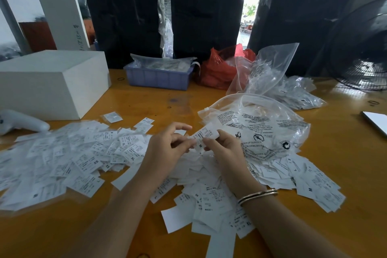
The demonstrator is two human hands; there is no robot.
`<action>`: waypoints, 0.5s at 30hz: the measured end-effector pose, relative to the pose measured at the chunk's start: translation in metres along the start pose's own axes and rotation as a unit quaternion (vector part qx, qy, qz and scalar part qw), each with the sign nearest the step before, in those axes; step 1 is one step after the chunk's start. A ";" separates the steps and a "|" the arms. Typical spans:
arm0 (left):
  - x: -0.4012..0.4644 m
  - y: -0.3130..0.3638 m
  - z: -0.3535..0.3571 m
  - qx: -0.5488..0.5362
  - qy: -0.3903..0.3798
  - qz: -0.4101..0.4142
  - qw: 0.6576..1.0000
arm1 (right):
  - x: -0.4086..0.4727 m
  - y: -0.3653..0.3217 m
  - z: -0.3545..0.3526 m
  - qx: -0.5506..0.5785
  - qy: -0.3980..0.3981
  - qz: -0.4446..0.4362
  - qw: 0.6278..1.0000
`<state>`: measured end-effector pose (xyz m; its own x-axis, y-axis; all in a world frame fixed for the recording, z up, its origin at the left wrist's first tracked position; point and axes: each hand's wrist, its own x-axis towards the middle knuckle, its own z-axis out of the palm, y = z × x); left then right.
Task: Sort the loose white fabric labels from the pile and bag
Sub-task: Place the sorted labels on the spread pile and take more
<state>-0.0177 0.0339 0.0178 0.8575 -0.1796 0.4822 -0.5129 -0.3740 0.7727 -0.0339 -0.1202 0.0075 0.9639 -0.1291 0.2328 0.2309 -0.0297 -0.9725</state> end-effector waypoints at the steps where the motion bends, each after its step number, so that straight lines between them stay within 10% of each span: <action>1: 0.000 0.000 0.000 -0.006 -0.002 -0.001 1.000 | -0.001 -0.001 0.000 -0.006 -0.005 -0.001 1.000; 15: 0.000 -0.002 0.003 -0.045 0.005 -0.017 0.999 | -0.002 -0.001 0.006 -0.119 -0.006 -0.088 0.989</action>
<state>-0.0168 0.0323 0.0154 0.8738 -0.1585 0.4598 -0.4863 -0.2957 0.8222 -0.0357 -0.1135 0.0084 0.9131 -0.0897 0.3978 0.3595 -0.2833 -0.8891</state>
